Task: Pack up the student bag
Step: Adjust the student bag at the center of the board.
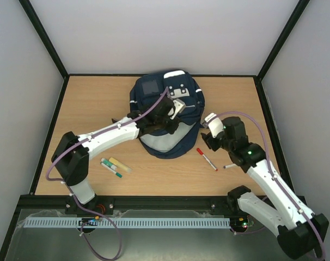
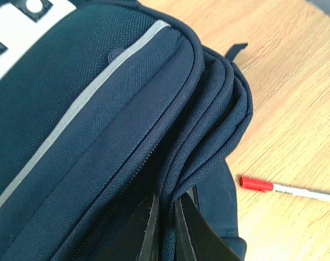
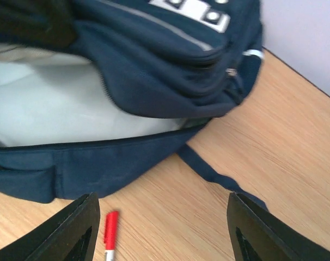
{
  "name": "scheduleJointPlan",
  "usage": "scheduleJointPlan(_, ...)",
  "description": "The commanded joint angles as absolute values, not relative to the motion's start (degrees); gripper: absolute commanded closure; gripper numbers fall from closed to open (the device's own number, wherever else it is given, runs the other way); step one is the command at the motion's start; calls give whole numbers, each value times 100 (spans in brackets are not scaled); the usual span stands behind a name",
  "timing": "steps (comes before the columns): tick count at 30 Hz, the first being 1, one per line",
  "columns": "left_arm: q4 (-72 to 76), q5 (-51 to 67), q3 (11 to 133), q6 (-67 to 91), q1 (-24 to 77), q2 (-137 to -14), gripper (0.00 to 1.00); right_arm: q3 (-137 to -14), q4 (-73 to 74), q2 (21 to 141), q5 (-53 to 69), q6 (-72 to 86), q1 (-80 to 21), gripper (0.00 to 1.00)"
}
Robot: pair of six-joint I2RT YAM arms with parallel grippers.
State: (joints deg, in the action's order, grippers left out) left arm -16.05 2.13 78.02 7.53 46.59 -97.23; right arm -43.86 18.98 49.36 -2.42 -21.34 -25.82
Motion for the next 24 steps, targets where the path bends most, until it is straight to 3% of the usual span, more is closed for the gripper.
scheduleJointPlan(1,-1435,-111,7498,992,4849,-9722,95,-4178,2149,4478,-608,-1746,-2324,35)
scheduleJointPlan(7,-958,-305,6780,1336,5302,-9793,91,-4137,2156,4440,-821,-1608,-2217,35)
scheduleJointPlan(8,-955,-311,6780,1365,5322,-9836,85,-4144,2147,4472,-790,-1579,-2215,35)
scheduleJointPlan(11,-1195,18,6944,1196,5330,-9850,56,-4181,2145,4607,-581,-1485,-2206,34)
scheduleJointPlan(15,-1236,-279,6891,942,5307,-9099,21,-4241,2148,4707,-326,-1415,-2198,27)
scheduleJointPlan(19,-1353,-500,6829,789,5076,-8247,2,-4499,2245,4851,184,-1443,-2202,14)
scheduleJointPlan(21,-1267,-533,6683,813,4851,-7813,1,-4752,2320,4977,586,-1486,-2198,1)
scheduleJointPlan(24,-948,-1627,6207,1498,4498,-7151,1,-5081,2327,5268,1178,-1406,-2197,1)
